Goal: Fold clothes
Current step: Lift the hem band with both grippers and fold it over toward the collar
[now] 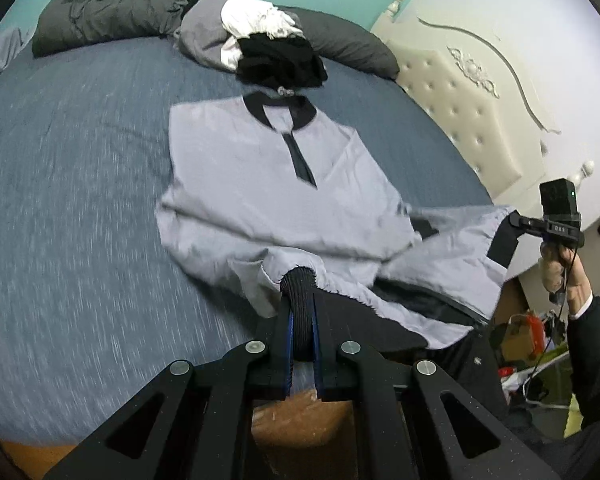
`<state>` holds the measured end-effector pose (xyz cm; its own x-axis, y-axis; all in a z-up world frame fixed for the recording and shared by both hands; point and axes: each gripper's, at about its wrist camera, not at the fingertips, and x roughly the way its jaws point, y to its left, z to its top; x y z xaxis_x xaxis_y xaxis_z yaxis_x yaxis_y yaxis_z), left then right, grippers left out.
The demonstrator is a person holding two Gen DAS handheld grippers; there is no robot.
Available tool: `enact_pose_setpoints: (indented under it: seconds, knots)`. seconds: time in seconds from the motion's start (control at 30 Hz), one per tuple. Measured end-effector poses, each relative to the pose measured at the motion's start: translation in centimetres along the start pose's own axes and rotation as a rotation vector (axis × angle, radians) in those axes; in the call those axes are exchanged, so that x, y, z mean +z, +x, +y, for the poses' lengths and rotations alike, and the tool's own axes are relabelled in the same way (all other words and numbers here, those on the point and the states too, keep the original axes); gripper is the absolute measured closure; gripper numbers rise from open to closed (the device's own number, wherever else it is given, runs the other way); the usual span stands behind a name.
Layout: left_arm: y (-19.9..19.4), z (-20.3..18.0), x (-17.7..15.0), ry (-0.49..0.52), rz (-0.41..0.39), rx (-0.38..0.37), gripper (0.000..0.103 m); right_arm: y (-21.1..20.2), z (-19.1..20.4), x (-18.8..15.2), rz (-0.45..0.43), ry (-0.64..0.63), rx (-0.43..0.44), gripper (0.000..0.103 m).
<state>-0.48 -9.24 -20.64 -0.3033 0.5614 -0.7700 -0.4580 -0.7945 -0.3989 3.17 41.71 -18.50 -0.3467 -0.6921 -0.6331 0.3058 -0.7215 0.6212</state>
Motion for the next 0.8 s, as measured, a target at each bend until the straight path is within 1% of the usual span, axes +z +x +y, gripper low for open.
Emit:
enact_pose_setpoints:
  seconds: [0.2,0.4,0.43,0.53,0.57,0.7,0.8]
  knots:
    - [1.7,1.9,7.3,-0.006,-0.009,0.015,0.095,2.9,-2.6,7.4,0.004,0.016,-0.049,0.095]
    - [5.3,5.9,15.5,-0.064,-0.01,0.01,0.095,5.9,-5.4,14.9,0.009,0.033,-0.1,0.095]
    - [6.3,6.6,17.0,-0.075,-0.005,0.014,0.095,6.4,-5.8,16.1,0.009,0.036,-0.108,0.095]
    - [8.8,8.6,20.3,-0.099,0.011,0.039,0.095,7.9,-7.2,19.9,0.012,0.044,-0.134,0.095]
    - [10.2,9.6,21.7,-0.113,0.024,0.043,0.095,8.4,-7.6,21.1,0.012,0.047,-0.142,0.095]
    - [15.0,12.6,25.2,-0.163,0.06,0.064,0.095,12.4,-11.3,25.4,0.027,0.081,-0.191,0.095]
    - [18.7,15.1,26.6,-0.206,0.084,0.07,0.095,15.5,-14.4,27.9,0.036,0.116,-0.226,0.095]
